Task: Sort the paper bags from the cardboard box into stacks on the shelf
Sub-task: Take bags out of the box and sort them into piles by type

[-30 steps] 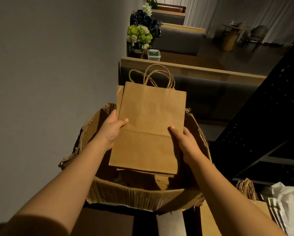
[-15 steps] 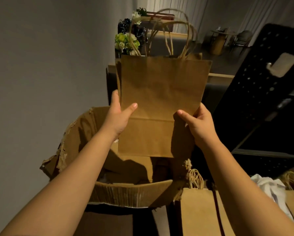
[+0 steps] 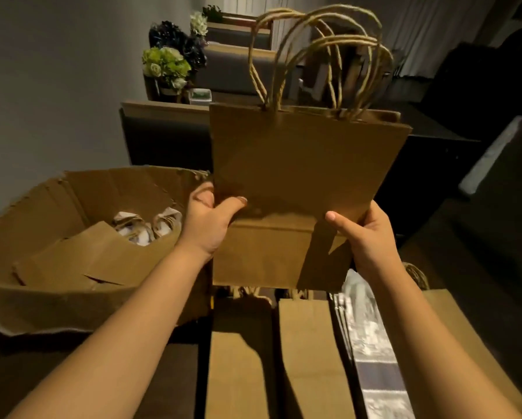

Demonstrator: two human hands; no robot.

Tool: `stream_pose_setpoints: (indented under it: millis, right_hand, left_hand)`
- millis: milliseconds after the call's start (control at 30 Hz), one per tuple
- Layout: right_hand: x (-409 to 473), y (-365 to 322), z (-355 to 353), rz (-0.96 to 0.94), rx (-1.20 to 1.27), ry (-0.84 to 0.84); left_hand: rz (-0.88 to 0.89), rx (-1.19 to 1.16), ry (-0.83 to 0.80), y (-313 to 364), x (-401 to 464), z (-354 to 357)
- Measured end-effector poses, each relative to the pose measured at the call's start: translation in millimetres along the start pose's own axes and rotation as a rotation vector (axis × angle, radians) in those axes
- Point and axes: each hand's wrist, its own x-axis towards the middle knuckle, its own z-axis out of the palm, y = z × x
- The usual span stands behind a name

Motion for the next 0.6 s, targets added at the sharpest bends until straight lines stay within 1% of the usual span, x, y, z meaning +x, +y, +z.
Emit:
stream_pose_setpoints:
  millis: [100, 167, 300, 433, 500, 567, 600]
  right_hand:
    - [-16, 18, -56, 0.076, 0.026, -0.019]
    - [-25, 30, -87, 0.140, 0.023, -0.028]
    - [-42, 61, -157, 0.246, -0.087, 0.020]
    - [-53, 90, -216, 0.363, -0.242, 0.162]
    - [-57, 101, -236, 0.399, -0.344, 0.246]
    - [-58, 111, -259, 0.411, -0.452, 0.330]
    - [-58, 116, -270, 0.424, -0.484, 0.364]
  left_hand:
    - [-0.013, 0.023, -0.034, -21, -29, 52]
    - [-0.054, 0.034, -0.063, -37, -46, 80]
    - [-0.175, 0.126, -0.142, -71, -73, 143]
    - [-0.285, 0.244, -0.205, -103, -92, 211]
    - [-0.258, 0.367, -0.226, -122, -94, 239]
    - [-0.229, 0.515, -0.285, -139, -95, 269]
    - [-0.230, 0.553, -0.308, -144, -96, 284]
